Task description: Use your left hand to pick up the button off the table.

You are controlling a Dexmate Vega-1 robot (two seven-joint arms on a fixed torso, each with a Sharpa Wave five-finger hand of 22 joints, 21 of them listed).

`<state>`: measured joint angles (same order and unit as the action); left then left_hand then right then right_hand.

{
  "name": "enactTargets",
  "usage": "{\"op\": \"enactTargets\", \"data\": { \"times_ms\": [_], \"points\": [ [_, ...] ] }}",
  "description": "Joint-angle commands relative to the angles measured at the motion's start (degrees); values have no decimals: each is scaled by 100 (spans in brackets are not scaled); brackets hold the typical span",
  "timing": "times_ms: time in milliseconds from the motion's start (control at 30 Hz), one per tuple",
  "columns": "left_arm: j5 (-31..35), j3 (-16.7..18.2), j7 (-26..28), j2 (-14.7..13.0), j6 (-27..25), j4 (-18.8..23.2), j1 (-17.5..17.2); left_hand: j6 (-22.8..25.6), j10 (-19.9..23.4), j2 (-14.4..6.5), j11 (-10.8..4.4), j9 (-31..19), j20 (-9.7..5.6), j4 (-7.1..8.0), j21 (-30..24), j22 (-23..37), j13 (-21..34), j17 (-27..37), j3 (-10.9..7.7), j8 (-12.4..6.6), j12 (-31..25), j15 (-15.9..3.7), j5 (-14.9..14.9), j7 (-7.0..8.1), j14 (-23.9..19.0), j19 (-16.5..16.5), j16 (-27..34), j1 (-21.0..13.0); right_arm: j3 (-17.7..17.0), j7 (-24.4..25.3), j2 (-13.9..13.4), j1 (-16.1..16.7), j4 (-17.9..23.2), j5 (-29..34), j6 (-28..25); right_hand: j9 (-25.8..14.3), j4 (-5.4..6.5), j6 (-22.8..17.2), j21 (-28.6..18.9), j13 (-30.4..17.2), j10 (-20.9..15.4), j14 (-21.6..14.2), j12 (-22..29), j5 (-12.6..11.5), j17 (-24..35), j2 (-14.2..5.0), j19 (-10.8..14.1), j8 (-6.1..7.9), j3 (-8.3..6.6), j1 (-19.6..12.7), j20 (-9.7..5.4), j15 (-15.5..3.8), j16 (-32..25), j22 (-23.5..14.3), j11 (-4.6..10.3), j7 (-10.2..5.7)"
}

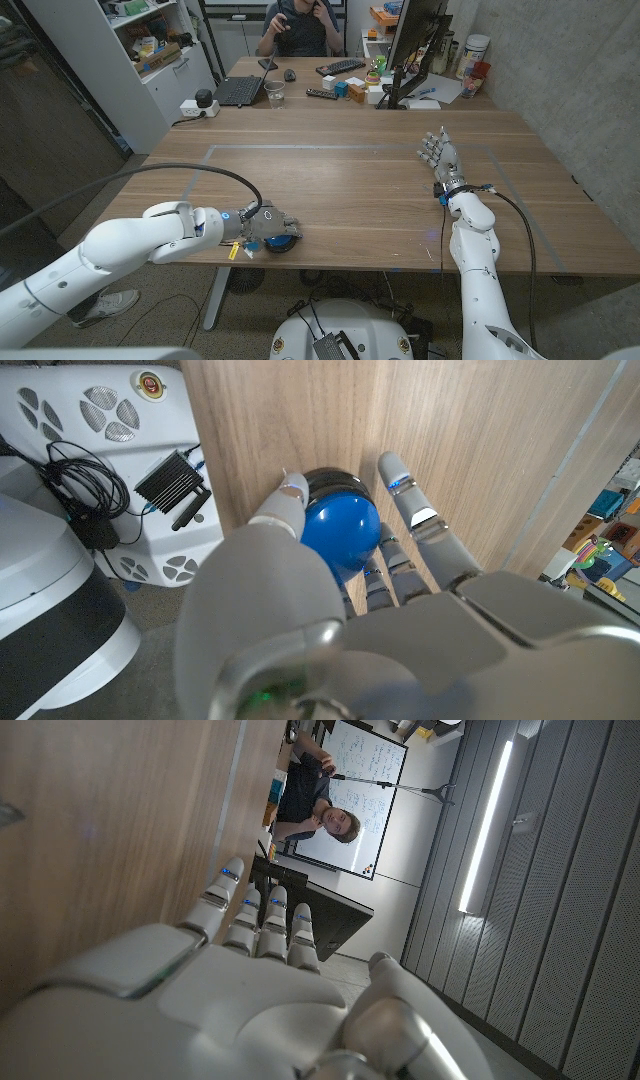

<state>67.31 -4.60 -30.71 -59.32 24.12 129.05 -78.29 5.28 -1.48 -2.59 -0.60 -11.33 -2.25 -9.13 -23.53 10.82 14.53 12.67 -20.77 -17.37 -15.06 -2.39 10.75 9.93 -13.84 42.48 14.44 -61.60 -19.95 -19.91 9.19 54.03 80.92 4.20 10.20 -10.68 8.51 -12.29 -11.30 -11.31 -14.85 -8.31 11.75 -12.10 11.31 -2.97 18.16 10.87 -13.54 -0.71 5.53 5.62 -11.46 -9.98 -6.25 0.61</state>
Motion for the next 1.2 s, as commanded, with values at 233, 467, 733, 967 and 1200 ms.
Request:
{"op": "enactTargets", "data": {
  "times_ms": [233,467,733,967,1200],
  "points": [
    [-734,-271,438,222,42,-761,210,1294,1607,-176,188,-19,-642,7,-418,-26,239,150,165,182,-778,-509,-15,-708,-1589,1090,551,-466,78,74,-73,-93,-53,98,-29,-16,-16,-38,-56,-21,-82,-110,35,-51,10,1,60,43,25,-64,22,-6,-52,-27,-25,-11],
    [-888,-199,790,263,51,-863,165,2341,3237,-501,-86,-56,-885,-17,-863,-33,727,131,-112,34,-1753,-963,-21,-999,-3484,1741,826,-901,84,99,-93,-118,-106,117,1,-16,-17,-34,-53,-22,-97,-112,37,-52,10,-2,56,41,31,-66,20,-2,-49,-27,-23,-18],
    [-1032,-84,1010,285,58,-849,77,3366,3843,-532,-184,-84,-864,-15,-1201,2,1017,189,-158,-199,-2192,-1085,-51,-1339,-4340,2122,883,-1096,55,50,-89,-92,-87,52,-4,-16,-20,-34,-48,-24,-95,-113,33,-53,9,-4,51,41,36,-70,24,1,-46,-27,-13,-37],
    [-1355,13,920,330,41,-852,36,3519,3895,-518,-186,-87,-892,15,-1284,-4,1084,153,-173,-218,-2244,-1059,-55,-1378,-4479,2213,819,-1070,57,35,-91,-65,-44,54,-16,-16,-22,-34,-45,-25,-95,-113,30,-54,8,-5,47,40,42,-73,25,5,-43,-27,-16,-47],
    [-1635,137,641,373,-53,-755,25,3514,3879,-481,-170,-82,-897,80,-1342,-15,1137,77,-162,-177,-2247,-1009,-63,-1411,-4472,2269,683,-951,83,1,-104,-79,-49,68,-38,-16,-23,-29,-42,-26,-88,-114,24,-54,8,-5,42,38,48,-75,24,0,-41,-27,-30,-52]
  ]
}}
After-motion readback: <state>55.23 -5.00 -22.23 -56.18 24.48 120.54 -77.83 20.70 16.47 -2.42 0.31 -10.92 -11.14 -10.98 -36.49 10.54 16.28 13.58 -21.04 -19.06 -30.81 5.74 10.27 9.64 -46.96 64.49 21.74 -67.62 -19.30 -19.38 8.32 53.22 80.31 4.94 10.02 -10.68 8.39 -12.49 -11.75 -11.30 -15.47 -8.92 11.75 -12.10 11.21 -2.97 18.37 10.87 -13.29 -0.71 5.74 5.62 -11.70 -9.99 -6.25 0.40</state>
